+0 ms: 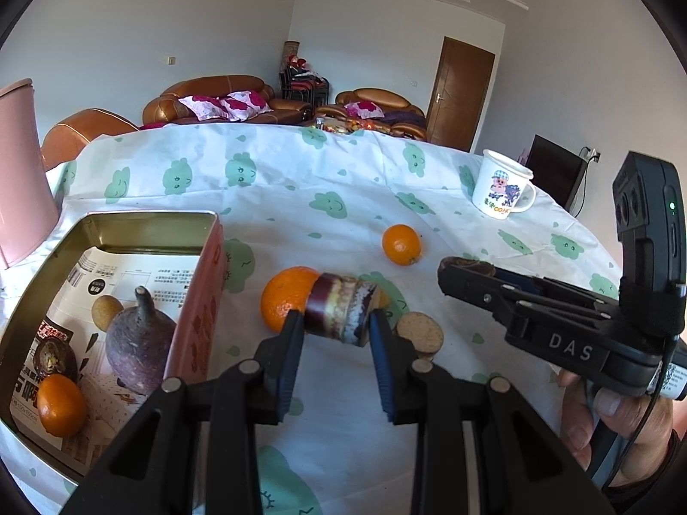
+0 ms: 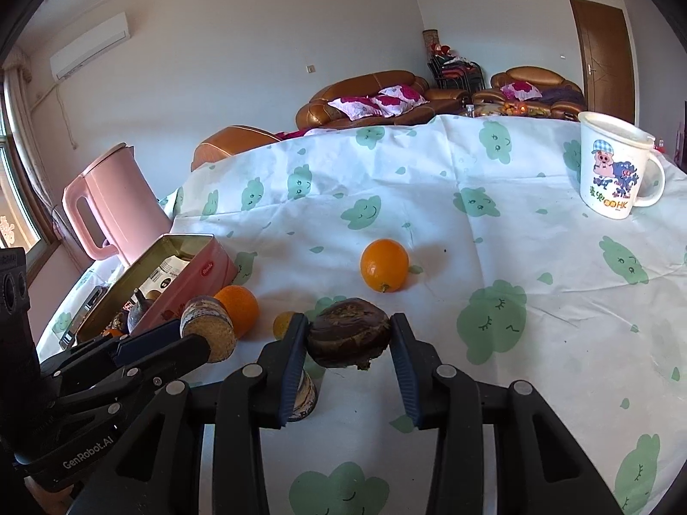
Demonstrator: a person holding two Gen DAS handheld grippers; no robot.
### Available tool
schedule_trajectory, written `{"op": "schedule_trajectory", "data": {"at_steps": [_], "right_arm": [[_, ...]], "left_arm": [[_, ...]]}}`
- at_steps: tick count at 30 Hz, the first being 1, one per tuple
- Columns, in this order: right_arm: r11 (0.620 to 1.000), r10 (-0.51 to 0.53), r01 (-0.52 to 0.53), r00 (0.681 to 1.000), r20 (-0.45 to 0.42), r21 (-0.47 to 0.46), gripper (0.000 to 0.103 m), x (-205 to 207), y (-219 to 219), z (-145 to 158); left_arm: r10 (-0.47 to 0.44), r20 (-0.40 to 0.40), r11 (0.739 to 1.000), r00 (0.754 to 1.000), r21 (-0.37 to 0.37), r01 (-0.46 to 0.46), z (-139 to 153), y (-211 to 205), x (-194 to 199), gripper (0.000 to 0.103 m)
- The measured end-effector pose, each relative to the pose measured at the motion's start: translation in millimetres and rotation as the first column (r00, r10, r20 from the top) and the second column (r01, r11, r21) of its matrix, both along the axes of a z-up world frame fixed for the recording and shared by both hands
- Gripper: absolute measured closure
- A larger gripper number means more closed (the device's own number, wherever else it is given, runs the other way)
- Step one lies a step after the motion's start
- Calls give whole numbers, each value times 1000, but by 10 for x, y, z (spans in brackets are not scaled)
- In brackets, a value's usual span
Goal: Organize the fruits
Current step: 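Grasp a labeled jar with the left tool while the right tool grasps a dark round fruit, then lift the jar and dark fruit with both tools toward the tin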
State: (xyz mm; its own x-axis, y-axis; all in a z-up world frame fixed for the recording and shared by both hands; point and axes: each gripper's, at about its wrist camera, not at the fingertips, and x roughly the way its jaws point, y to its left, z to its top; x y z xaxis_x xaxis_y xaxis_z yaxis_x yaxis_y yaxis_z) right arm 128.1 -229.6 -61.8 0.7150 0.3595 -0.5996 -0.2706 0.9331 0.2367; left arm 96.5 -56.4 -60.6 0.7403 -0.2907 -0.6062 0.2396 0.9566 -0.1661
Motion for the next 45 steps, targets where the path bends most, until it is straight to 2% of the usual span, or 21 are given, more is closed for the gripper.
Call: {"op": "schedule_trajectory", "data": {"at_steps": [4,11,35,45], "right_arm": [[1000,7,-7,999,47,-13,62,-69,29,58],[999,19,-15,992,123,-31,62,-187,59,132],[999,23,-11,966,256,-47,62,-401,81,247],[999,19,-7,944,330,-39,62,-544,70,301]], "left_arm": [[18,13,1000,1000,-11,-18,18,33,-21,70],[47,70,999,996,13,-48,80,26,-97,70],[84,184,993,979,60,-97,171,-6,-286,70],[99,228,991,969,68,-118,208,-22,-359,70]]}}
